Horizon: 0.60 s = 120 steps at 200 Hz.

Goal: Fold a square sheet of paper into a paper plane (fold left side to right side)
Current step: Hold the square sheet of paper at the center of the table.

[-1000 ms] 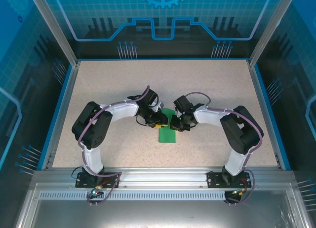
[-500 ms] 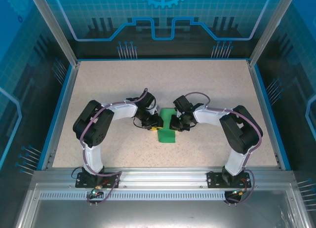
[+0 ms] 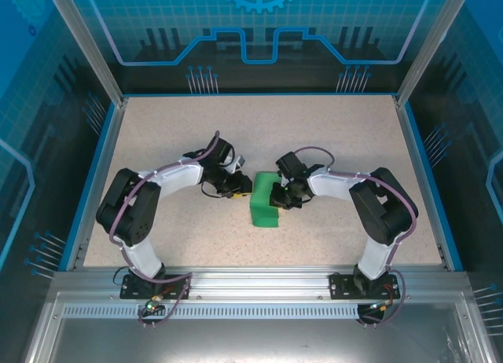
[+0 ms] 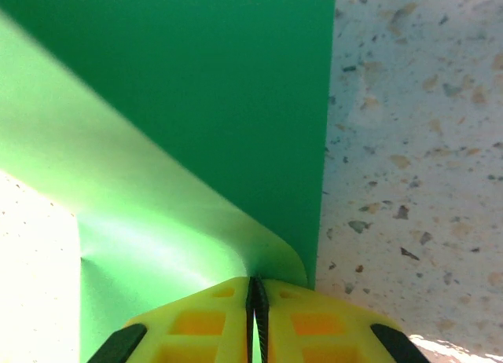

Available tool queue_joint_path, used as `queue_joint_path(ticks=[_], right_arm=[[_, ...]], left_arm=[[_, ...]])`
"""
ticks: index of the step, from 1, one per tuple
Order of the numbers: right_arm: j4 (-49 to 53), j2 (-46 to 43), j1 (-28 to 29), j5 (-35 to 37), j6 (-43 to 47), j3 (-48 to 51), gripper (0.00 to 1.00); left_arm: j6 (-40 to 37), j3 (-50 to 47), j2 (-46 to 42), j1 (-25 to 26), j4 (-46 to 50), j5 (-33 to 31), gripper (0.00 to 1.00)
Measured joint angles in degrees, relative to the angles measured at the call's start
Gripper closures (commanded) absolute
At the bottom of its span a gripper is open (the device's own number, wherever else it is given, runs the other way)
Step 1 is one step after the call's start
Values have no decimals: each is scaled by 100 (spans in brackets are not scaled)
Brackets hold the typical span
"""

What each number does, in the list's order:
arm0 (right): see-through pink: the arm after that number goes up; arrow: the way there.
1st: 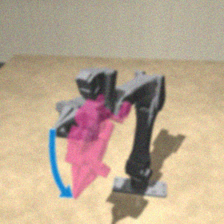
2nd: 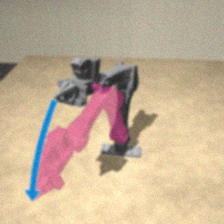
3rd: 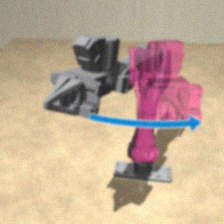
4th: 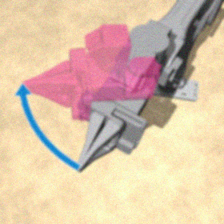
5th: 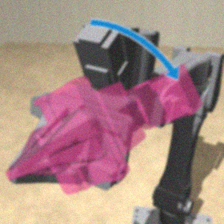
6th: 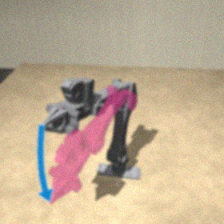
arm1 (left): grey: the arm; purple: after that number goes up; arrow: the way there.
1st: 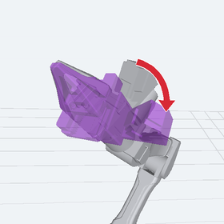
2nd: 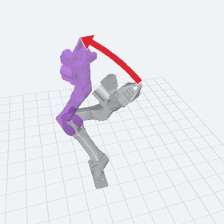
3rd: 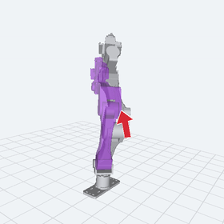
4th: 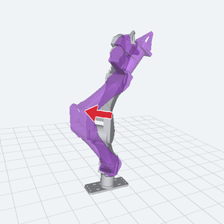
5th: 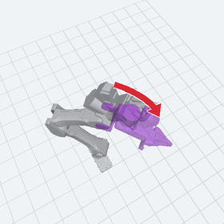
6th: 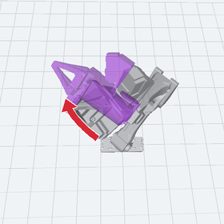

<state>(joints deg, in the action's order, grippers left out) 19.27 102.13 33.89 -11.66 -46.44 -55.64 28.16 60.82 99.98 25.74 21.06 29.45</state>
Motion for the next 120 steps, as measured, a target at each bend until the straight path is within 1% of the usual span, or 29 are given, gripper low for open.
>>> queue_joint_path(ticks=[22,55,84,120], right_arm=[[0,0,0,-4,0,0,87],[0,0,-2,-22,0,0,87],[-2,0,-2,-24,0,0,87],[-48,0,-2,-55,0,4,87]], left_arm=[[46,2,48,260,-216,114,69],[216,9,455,588,-479,149,70],[348,4,769,605,-619,131,70],[457,-83,852,605,-750,87,71]])
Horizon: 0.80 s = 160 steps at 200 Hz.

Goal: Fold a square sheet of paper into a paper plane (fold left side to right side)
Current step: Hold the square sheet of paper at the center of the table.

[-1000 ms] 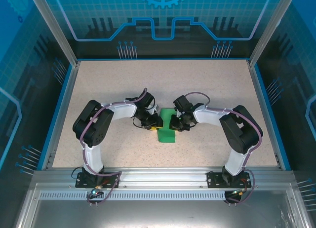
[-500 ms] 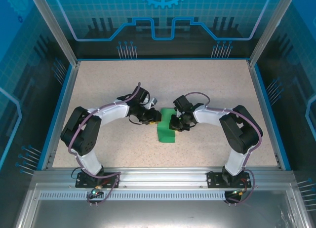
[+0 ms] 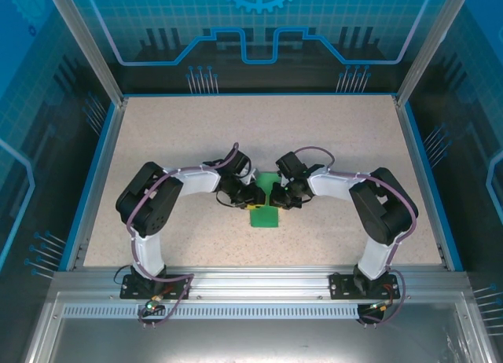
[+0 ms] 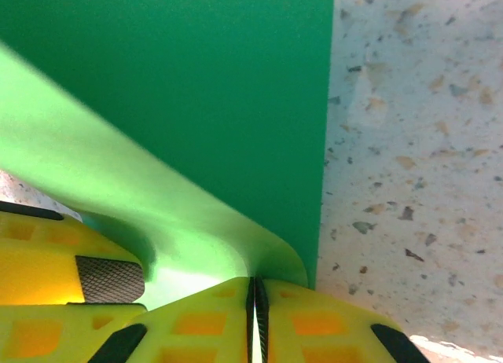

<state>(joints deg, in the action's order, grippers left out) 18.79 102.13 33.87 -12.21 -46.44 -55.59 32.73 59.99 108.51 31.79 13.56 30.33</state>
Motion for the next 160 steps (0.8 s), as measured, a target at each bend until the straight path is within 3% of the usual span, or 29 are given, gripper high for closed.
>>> queue_joint_path(ticks=[48,104,160], right_arm=[[-291,-155,0,-31,0,201,87],[-848,-938,-114,-55,0,474,87],[-1576,-376,-177,-343,-59,415,87]], left_arm=[[39,-166,-11,-2,-184,-22,72],[39,-203,-20,-2,-234,-42,72],[37,-203,-20,0,-234,-50,72]])
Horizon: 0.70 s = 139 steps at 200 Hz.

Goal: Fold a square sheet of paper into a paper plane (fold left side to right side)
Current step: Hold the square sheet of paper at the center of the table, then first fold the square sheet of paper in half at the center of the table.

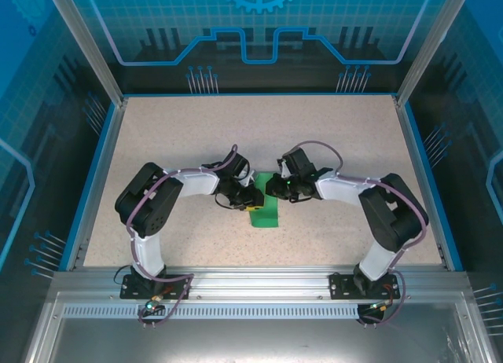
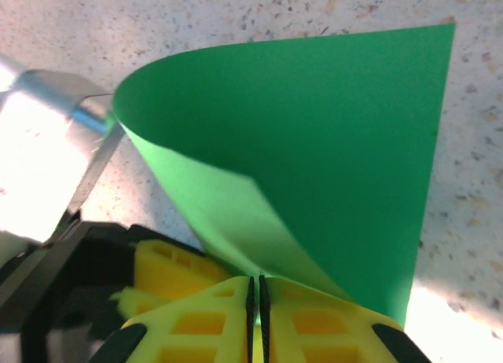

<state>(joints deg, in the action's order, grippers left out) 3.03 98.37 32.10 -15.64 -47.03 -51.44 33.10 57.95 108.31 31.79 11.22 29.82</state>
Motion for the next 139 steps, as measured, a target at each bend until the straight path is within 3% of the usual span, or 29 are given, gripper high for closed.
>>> queue_joint_path(ticks=[72,139], right_arm=[[310,850,-92,63,-103,-645,87],[737,966,-101,13,-186,-826,88]], left_arm=[[-28,-90,-92,48,-74,-90,71],[-221,-487,-402,258,-275,-205,71]])
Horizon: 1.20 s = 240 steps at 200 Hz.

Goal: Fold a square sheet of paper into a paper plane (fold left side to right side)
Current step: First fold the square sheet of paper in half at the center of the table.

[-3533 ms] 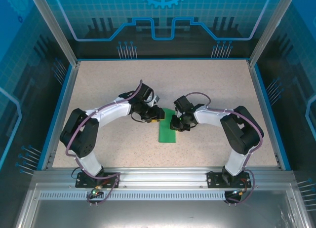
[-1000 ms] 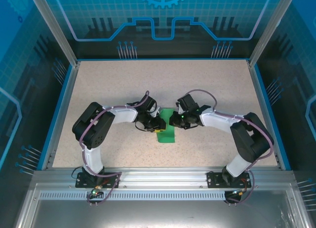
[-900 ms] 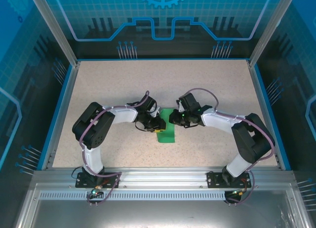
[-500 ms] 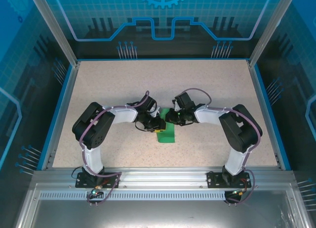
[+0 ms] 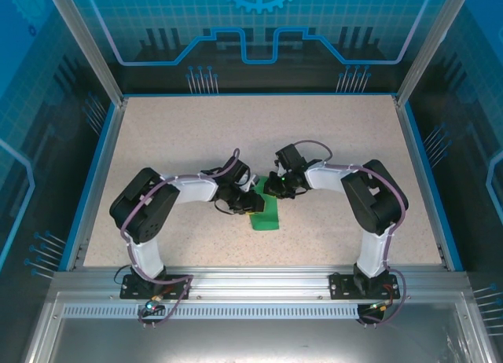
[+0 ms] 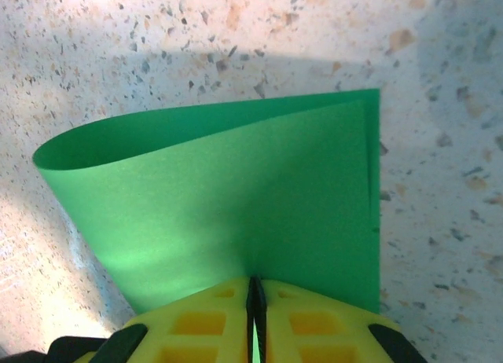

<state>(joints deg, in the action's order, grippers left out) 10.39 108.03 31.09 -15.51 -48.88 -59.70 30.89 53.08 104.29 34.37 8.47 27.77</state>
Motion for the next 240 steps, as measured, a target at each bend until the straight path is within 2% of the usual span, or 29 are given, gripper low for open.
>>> queue_joint_path(ticks=[75,240], right_arm=[[118,85,0,-164,-39,-105,87],[181,129,0,-219,-63,-166,88]], left_arm=[[-90,-514,-380,138,-177,-11,71],[70,-933,-765,581,-275,-160,70]])
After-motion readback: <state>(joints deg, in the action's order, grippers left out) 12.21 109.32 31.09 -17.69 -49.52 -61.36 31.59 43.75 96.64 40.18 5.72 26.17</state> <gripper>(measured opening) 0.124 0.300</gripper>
